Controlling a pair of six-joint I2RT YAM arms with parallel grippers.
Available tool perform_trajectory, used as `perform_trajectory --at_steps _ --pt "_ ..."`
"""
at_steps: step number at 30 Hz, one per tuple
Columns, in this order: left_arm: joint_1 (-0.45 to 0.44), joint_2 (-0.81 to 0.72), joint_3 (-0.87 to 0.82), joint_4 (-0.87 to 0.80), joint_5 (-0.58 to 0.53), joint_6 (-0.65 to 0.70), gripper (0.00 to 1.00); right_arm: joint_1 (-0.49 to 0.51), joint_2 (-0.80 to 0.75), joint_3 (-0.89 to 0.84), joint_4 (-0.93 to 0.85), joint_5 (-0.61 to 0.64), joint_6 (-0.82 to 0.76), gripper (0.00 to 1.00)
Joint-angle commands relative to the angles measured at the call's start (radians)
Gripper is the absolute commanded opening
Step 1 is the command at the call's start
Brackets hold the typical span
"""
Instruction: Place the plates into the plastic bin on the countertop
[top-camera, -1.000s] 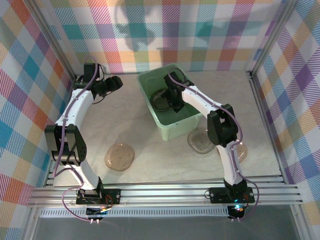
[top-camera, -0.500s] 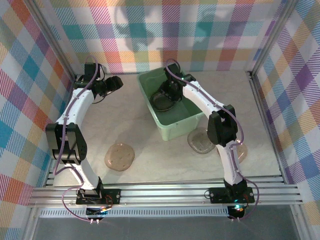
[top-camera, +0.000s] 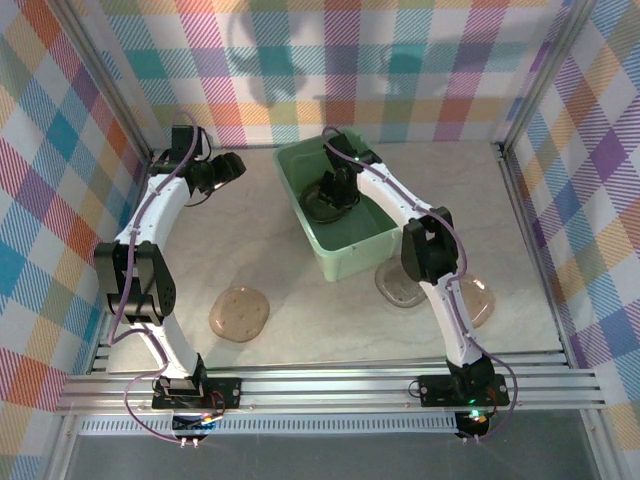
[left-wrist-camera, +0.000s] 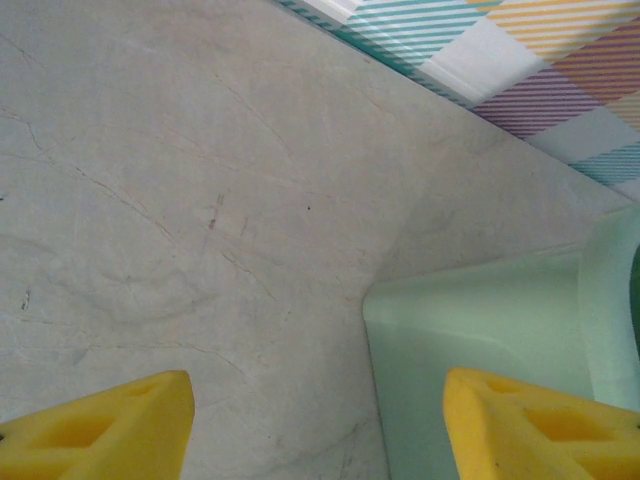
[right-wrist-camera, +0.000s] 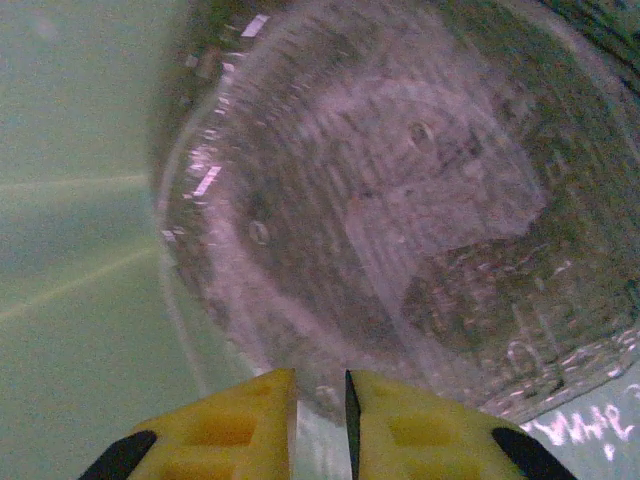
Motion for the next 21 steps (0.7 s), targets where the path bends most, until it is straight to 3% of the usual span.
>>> perform_trajectory --at_steps 1,21 --pt "-0.009 0.019 0.043 -0.023 -0.013 -0.008 0.67 -0.008 0.035 0.063 -0.054 0.002 -0.032 0.20" --pt "-0.026 0.082 0.146 -0.117 -0.061 0.000 0.66 -0.058 0.205 0.184 0.057 0.038 -0.046 0.23"
